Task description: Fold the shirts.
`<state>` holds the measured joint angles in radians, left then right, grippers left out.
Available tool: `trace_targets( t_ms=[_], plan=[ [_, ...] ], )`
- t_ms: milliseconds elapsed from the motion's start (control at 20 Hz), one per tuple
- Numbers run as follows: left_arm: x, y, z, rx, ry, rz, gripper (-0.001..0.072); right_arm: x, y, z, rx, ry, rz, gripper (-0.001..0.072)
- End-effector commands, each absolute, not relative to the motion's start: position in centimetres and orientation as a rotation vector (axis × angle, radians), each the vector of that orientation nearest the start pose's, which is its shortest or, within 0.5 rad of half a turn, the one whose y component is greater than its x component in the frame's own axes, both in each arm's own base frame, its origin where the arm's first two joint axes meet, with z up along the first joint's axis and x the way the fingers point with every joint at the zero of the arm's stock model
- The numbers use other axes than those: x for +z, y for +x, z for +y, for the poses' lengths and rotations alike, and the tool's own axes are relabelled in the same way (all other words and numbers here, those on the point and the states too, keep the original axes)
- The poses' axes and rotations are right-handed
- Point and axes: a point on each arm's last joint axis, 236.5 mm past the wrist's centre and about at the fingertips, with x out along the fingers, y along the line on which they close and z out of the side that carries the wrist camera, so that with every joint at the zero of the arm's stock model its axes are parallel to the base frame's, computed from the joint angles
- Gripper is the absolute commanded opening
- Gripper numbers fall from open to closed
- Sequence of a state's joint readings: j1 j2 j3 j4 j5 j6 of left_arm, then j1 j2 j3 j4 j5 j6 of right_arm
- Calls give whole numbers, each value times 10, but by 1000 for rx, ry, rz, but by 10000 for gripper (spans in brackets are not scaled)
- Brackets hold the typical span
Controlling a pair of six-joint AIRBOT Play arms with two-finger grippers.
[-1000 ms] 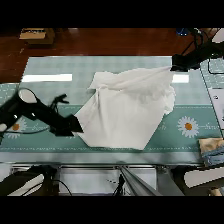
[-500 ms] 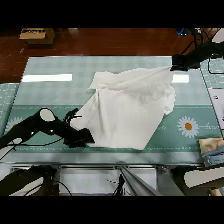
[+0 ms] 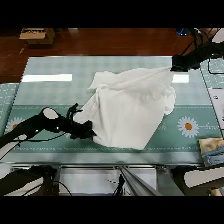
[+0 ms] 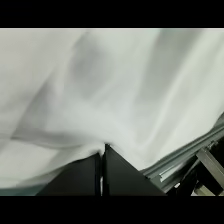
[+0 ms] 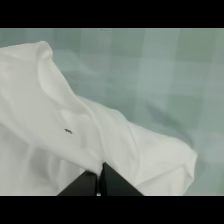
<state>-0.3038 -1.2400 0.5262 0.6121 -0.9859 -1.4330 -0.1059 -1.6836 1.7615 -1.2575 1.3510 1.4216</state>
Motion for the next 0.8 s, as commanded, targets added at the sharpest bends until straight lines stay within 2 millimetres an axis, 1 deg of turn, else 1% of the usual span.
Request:
trace_targets(
  t_ms=[0, 50, 100, 150, 200, 250, 300, 350, 400, 450, 500, 600, 650, 750],
  plan=[
    [-36, 211, -246, -668, -676, 1556, 17, 50, 489, 13, 219, 183, 1223, 43],
    [1, 229, -245, -712, -667, 1437, 17, 56, 489, 9, 211, 185, 1209, 43],
    [42, 248, -239, -739, -662, 1300, 18, 67, 489, 2, 198, 188, 1181, 43],
    [93, 269, -225, -743, -661, 1134, 17, 82, 489, -5, 183, 193, 1142, 43],
    [148, 287, -204, -722, -662, 959, 17, 102, 490, -14, 166, 203, 1083, 43],
    [199, 298, -179, -685, -652, 796, 18, 126, 489, -20, 158, 220, 1016, 43],
    [247, 303, -152, -634, -632, 644, 18, 156, 488, -25, 151, 241, 931, 43],
    [292, 302, -124, -571, -605, 506, 18, 189, 484, -30, 146, 259, 840, 43],
    [328, 296, -102, -516, -564, 406, 18, 221, 478, -32, 143, 269, 753, 43],
    [351, 287, -88, -477, -522, 358, 18, 254, 468, -31, 146, 272, 669, 43],
    [370, 276, -80, -449, -472, 335, 18, 289, 453, -27, 159, 269, 584, 42],
    [399, 260, -72, -399, -391, 289, 18, 350, 419, -15, 173, 242, 430, 42],
    [413, 251, -72, -383, -350, 265, 18, 376, 400, -11, 170, 213, 360, 42],
    [438, 235, -81, -387, -285, 211, 18, 423, 360, -2, 154, 162, 227, 42]
  ],
)
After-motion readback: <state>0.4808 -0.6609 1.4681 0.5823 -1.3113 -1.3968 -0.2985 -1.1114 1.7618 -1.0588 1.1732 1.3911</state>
